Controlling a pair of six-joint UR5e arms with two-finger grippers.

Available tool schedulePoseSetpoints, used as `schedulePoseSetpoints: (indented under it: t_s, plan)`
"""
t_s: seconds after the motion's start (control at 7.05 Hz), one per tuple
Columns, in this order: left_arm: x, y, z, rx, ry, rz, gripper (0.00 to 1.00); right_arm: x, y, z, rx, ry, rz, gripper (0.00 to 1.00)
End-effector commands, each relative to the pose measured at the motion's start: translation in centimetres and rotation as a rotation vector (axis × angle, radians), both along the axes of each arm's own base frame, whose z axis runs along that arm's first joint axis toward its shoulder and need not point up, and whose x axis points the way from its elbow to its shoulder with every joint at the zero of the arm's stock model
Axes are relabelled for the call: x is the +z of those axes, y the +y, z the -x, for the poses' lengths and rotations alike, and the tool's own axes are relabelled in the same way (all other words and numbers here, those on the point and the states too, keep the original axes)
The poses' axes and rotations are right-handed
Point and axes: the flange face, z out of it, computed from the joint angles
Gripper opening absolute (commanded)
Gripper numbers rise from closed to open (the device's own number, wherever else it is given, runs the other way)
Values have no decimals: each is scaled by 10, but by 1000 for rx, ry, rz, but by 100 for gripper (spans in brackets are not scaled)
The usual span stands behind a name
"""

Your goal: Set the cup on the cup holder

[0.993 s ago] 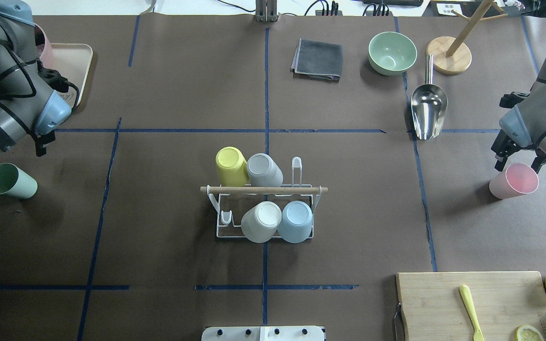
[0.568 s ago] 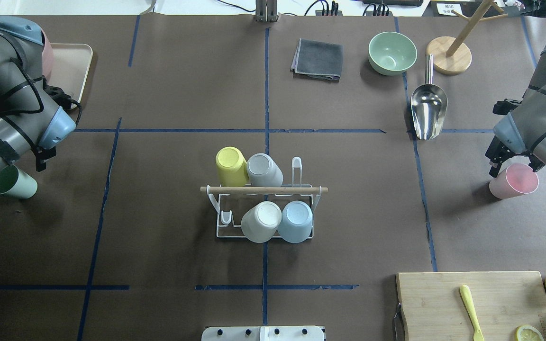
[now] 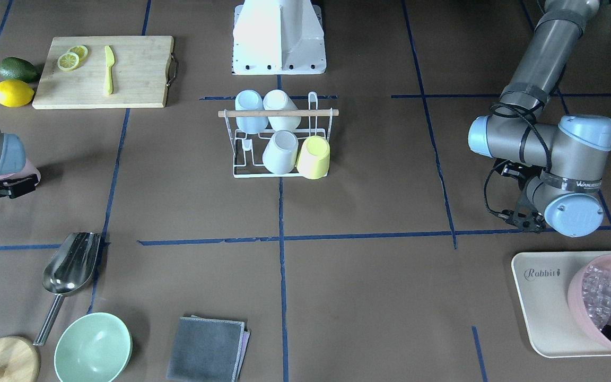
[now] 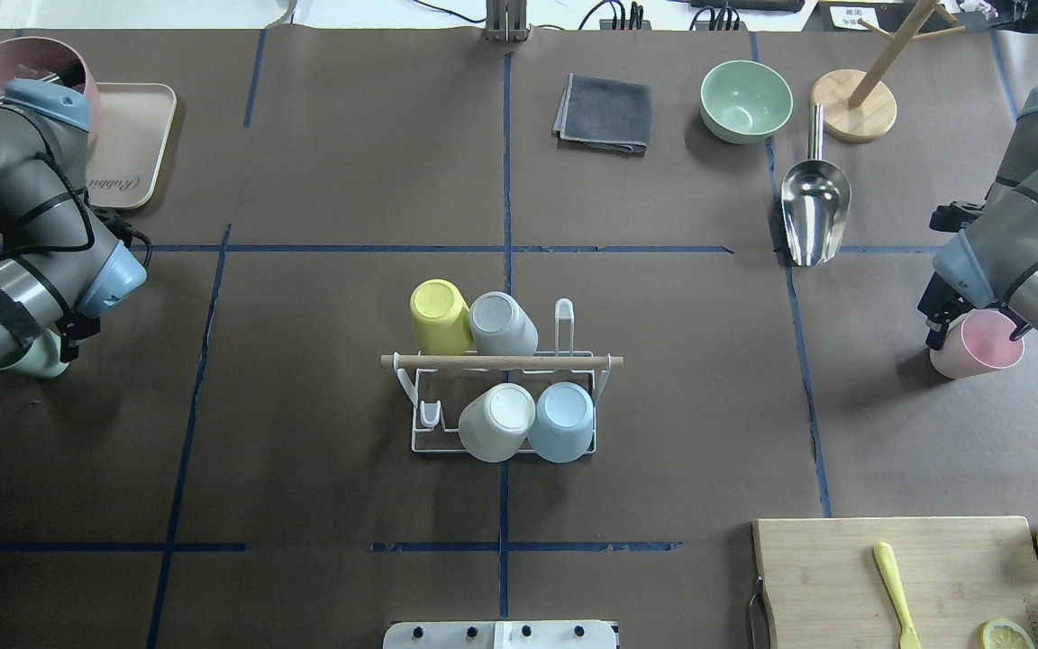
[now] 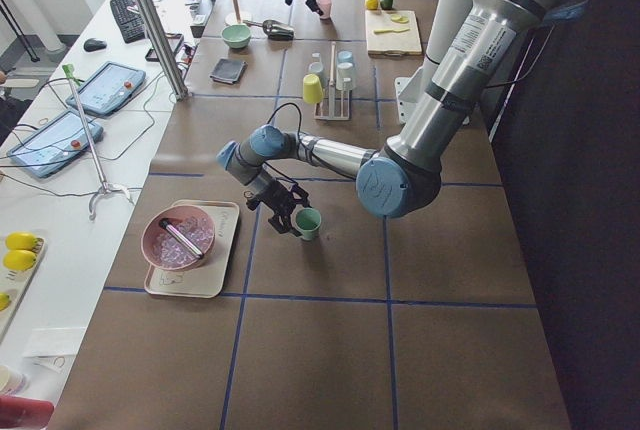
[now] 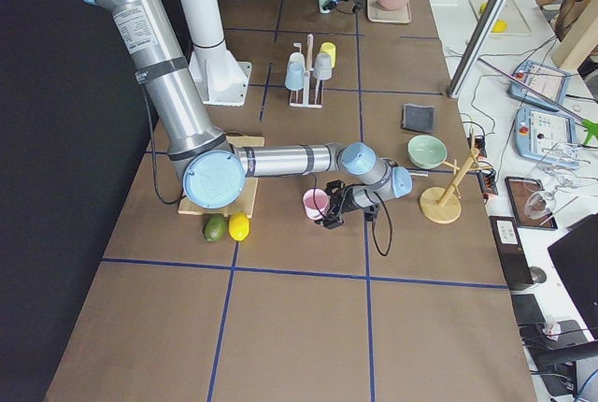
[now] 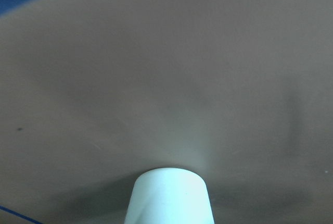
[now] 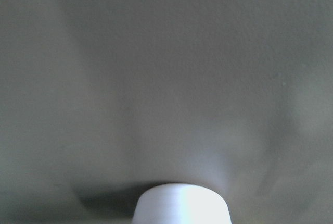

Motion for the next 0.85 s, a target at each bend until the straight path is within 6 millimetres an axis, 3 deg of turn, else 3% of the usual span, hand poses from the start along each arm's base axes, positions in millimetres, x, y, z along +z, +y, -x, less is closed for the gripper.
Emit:
schedulePoseSetpoints:
  t_s: [0.0,0.14,0.28,0.43,0.57,0.71]
  plan:
    - [12,6,-2,9,-25,35,100,0,2,5,-10,0,-2,97]
    - [17,8,-3,10,-32,45,100,-2,2,6,-8,1,-1,36]
    - [21,12,-8,23,-36,49,99,-1,3,6,-8,2,1,10]
    - [21,13,-7,26,-39,57,63,-4,2,6,-9,0,-6,0]
    - [20,16,-4,24,-58,85,24,-16,-6,9,-10,-8,-26,0]
    - [15,16,2,16,-69,101,7,-38,-10,10,-10,-24,-68,0]
